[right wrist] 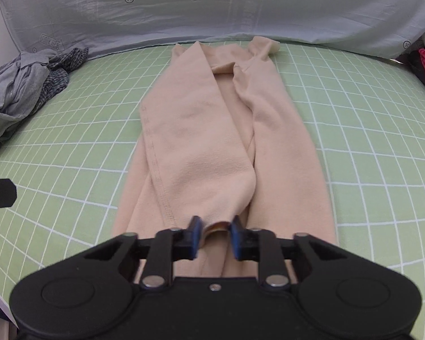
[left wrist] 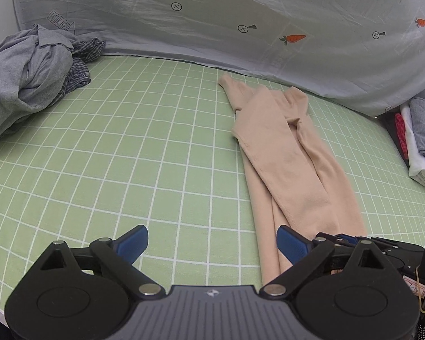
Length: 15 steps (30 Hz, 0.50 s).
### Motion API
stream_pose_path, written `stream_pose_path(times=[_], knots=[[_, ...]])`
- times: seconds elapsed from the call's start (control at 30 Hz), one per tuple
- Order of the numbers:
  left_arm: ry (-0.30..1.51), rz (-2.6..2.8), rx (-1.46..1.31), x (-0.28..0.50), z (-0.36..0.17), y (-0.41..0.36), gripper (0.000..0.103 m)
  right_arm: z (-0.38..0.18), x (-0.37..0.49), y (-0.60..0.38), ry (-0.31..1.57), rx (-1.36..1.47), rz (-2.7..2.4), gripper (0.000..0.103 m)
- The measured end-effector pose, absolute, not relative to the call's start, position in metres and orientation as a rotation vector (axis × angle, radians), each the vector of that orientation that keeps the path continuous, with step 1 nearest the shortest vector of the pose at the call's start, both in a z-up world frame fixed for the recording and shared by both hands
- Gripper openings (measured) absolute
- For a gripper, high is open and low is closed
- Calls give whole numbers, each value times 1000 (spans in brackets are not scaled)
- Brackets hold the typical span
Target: Fold clothes
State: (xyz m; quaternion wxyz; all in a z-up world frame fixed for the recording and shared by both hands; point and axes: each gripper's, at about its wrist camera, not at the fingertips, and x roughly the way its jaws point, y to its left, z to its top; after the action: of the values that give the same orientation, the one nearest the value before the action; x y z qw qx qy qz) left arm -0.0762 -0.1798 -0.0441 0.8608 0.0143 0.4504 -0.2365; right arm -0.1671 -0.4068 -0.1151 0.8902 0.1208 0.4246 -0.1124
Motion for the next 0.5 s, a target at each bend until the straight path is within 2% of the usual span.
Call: stream_pose_path(times=[0.3,0.5], knots=[[948,-606,71,-86,-46,-211,97,-73,-217,-417,739,260,-272,4],[985,-657,123,-96,-58,-235,97,-105,-233,-436,884,303,-341,4]])
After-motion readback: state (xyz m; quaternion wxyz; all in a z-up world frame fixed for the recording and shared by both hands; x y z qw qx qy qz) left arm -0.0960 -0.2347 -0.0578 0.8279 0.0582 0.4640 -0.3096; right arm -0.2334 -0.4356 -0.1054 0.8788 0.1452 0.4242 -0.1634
